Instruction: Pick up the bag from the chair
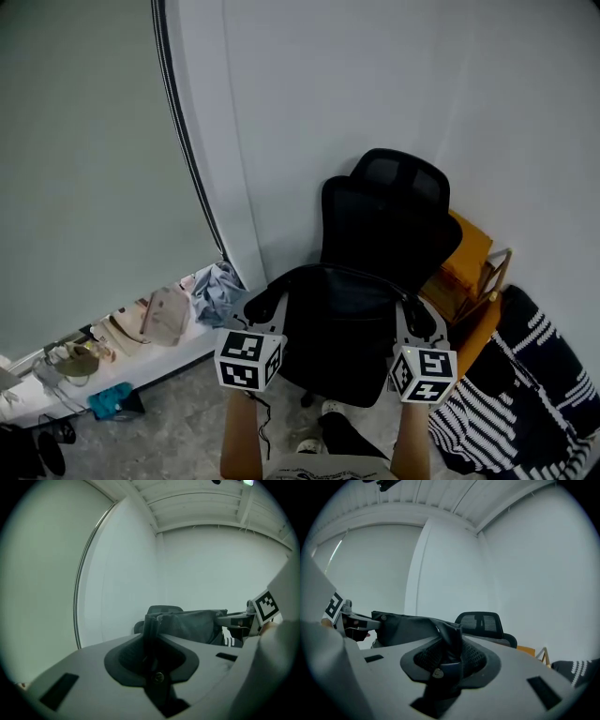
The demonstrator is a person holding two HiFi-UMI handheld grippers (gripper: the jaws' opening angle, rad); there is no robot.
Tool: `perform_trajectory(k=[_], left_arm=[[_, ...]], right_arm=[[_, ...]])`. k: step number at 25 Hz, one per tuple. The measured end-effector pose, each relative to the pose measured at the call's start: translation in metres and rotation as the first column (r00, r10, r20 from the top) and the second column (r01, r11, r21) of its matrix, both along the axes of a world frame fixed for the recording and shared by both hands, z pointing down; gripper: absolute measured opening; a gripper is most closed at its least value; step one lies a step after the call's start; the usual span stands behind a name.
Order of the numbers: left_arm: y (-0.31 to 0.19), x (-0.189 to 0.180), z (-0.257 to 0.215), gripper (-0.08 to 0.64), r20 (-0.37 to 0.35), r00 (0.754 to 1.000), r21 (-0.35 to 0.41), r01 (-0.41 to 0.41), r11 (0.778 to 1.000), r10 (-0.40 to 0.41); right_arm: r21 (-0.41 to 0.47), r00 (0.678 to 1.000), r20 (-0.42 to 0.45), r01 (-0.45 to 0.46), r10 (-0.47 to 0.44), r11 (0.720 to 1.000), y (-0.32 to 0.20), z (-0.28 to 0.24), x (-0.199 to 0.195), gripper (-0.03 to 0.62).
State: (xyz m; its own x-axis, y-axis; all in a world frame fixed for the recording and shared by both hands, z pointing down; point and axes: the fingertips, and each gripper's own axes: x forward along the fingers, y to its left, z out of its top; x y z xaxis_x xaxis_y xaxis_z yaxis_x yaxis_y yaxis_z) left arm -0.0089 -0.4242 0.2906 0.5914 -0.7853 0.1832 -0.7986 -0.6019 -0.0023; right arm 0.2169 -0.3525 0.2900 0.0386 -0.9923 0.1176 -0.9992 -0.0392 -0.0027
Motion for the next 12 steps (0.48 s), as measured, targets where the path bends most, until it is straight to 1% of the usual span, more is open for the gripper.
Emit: perform_trajectory(k=[12], left_arm=[[0.04, -0.004, -0.028, 0.069, -0.033, 0.999, 0.049, -0.01, 0.999, 0.012]], right_arm=[[0.056, 1.0, 0.003, -0.009, 0.008, 0.998, 0.041, -0.028, -0.005, 0.121]])
